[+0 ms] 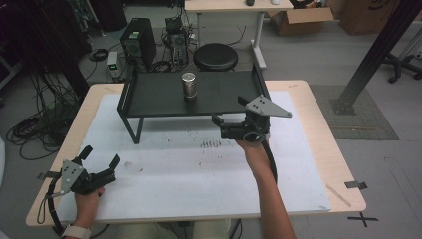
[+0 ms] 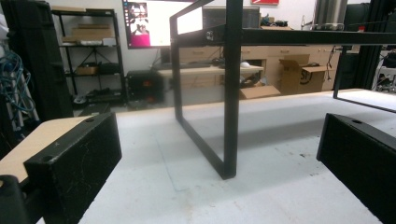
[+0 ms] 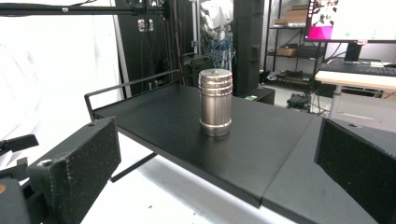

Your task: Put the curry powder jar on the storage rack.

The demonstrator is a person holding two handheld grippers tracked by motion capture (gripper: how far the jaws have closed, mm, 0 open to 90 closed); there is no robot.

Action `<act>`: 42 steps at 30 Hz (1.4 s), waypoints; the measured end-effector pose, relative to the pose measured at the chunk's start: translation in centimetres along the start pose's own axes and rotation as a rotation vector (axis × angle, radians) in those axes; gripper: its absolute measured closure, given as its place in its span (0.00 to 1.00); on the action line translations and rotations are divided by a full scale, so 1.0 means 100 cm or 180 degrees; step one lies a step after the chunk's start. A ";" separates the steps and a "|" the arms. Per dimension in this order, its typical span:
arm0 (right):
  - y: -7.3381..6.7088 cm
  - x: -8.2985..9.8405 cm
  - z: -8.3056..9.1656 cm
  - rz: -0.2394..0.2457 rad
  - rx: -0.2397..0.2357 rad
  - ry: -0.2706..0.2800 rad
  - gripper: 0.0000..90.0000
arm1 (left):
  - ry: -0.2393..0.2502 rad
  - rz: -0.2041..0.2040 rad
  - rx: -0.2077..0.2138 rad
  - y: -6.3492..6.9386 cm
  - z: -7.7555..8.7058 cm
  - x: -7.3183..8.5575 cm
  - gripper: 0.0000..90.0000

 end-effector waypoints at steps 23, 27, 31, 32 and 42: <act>0.027 0.027 0.044 -0.0024 0.0322 0.0041 0.00 | -0.0006 -0.0004 -0.0001 0.000 0.000 0.000 0.00; 0.032 0.033 0.050 -0.0059 0.0365 0.0044 0.00 | -0.0005 -0.0002 -0.0001 0.000 0.000 0.000 0.00; 0.037 0.038 0.055 -0.0078 0.0398 0.0057 0.00 | -0.0005 -0.0001 -0.0001 0.000 0.000 0.000 0.00; 0.038 0.039 0.056 -0.0080 0.0410 0.0060 0.00 | -0.0006 -0.0001 -0.0002 0.000 0.000 0.000 0.00; 0.048 0.054 0.067 -0.0126 0.0506 0.0087 0.00 | -0.0009 -0.0003 -0.0002 0.000 0.000 0.000 0.00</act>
Point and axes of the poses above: each handheld gripper's, and its own axes: z roughly backward along the jaws, x roughly out of its underside, y roughly to its right, the point moved 6 cm from there along -z, roughly forward along the jaws, and after that the axes turned 10 degrees about x, right-handed, at the moved point
